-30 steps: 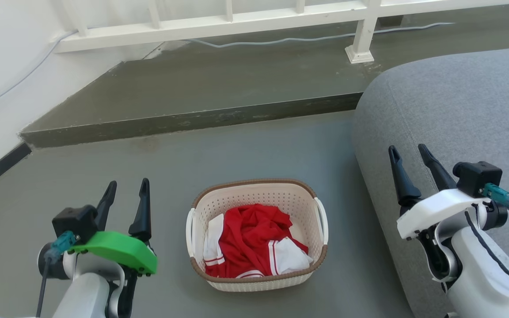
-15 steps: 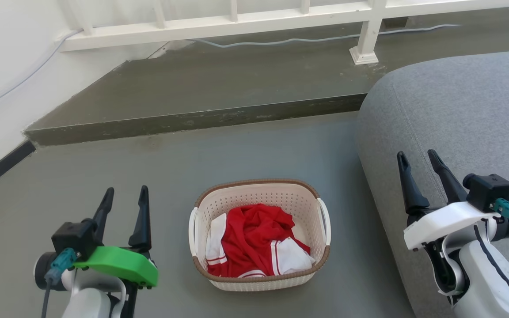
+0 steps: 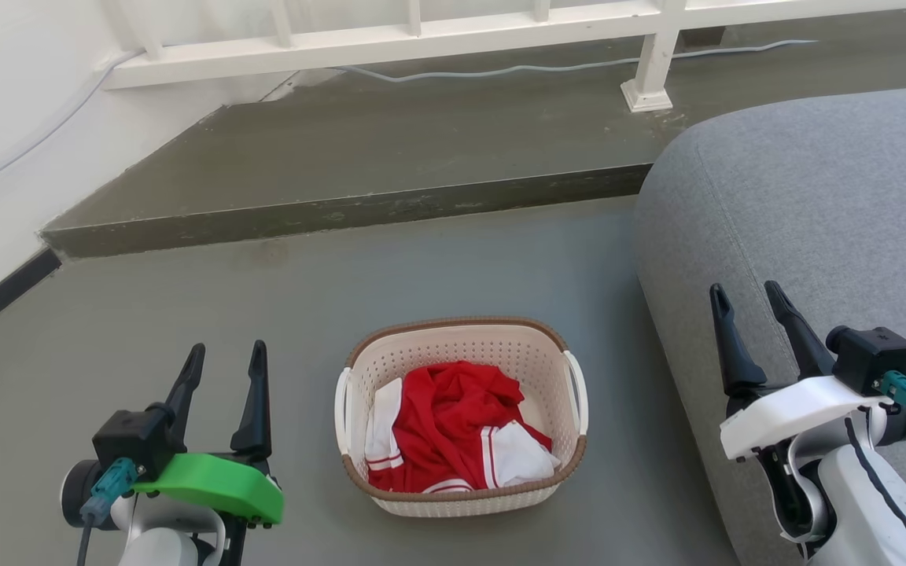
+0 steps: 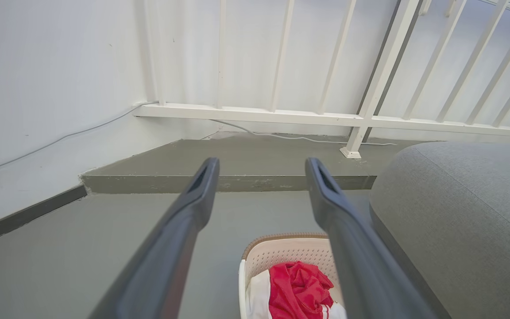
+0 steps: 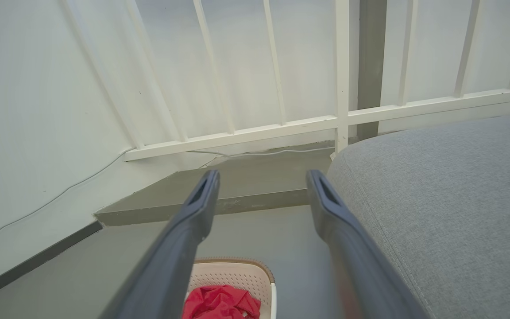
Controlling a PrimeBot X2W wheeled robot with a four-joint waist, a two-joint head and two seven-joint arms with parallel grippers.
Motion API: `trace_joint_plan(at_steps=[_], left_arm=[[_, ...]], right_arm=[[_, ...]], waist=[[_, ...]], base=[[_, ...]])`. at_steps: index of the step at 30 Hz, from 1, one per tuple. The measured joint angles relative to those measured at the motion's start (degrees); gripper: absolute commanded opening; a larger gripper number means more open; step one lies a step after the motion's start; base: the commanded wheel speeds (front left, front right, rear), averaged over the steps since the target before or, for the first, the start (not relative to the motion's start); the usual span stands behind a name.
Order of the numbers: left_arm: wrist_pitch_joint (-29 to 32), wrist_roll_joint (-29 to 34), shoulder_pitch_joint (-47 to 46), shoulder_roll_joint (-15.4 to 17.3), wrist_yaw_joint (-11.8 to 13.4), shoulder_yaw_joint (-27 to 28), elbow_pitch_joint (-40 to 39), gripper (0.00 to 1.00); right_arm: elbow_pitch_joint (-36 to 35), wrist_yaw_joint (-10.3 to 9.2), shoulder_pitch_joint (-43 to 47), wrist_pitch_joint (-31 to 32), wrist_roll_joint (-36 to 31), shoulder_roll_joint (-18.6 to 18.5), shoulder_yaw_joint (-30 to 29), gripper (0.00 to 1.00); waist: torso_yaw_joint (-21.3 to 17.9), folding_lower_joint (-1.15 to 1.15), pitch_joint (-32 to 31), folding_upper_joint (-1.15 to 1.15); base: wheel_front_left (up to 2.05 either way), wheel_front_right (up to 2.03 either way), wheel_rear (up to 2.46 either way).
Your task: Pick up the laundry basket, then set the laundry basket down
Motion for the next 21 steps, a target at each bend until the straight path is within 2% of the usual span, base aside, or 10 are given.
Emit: trace_joint_plan(at_steps=[18,19,21], left_arm=[[0.0,1.2,1.5,-1.2,-1.9,0.6,0.0,1.0],[0.0,1.2,1.7,-1.3,-1.9,0.5,0.1,0.0],[0.1,1.2,2.1,-1.6,-1.9,0.3,1.4,0.0]], right_arm=[[-0.3,1.47,1.5,0.0,-2.0,0.7,-1.2,1.0],[-0.2,1.46,1.7,0.0,-2.0,0.8,-1.2,0.0],[1.0,1.45,2.6,0.1,-2.0,1.3,-1.0,0.0]], waist=[[0.2,0.0,-0.9,0.0],[0.2,0.0,-0.9,0.0],[0.2,0.0,-0.9,0.0]], base=[[0.0,0.0,0.0],[0.0,0.0,0.0],[0.0,0.0,0.0]])
